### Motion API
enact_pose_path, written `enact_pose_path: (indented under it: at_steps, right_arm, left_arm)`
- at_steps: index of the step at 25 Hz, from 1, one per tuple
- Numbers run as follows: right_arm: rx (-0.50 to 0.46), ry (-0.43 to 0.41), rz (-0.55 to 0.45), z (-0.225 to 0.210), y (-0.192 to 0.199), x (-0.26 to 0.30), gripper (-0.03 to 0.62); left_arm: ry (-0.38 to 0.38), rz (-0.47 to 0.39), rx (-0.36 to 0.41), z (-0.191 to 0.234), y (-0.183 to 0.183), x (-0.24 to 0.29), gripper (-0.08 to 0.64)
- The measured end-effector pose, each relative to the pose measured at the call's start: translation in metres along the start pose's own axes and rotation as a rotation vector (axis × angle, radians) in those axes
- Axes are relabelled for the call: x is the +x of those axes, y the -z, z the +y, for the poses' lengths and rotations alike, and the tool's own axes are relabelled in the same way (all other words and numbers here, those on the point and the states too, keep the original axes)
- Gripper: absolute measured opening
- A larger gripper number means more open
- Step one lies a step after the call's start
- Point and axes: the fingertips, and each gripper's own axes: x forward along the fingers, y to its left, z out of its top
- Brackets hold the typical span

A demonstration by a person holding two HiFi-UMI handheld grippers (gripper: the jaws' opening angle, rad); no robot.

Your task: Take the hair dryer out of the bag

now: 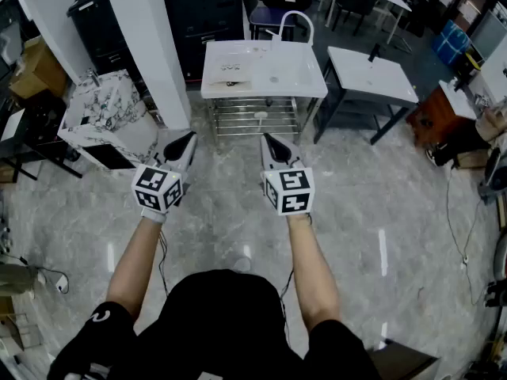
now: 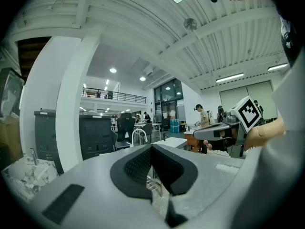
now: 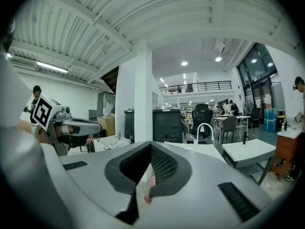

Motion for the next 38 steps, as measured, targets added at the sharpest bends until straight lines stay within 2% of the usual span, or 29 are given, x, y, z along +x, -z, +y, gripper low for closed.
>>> enact_pose_path:
  at_steps: [12, 19, 25, 38]
  right_arm:
    - [0.044, -0.030, 0.000, -0.001, 0.008, 0.005, -0.011]
    - [0.044, -0.024, 0.043, -0.004, 0.022, 0.035, -0.011]
    - [0.044, 0.011, 0.061, -0.026, 0.021, 0.097, -0.011]
    - [0.035, 0.065, 0.077, -0.039, -0.023, 0.296, -0.011]
  left_arm:
    - [-0.019, 0.021, -0.008, 0.003, 0.013, -0.001, -0.003]
    - [-0.017, 0.025, -0.050, 0.036, 0.029, 0.024, -0.003]
    - [0.010, 0.021, -0.074, 0.090, 0.038, 0.072, -0.003]
    - [0.117, -0.002, -0.097, 0.258, 0.027, 0.186, -0.003]
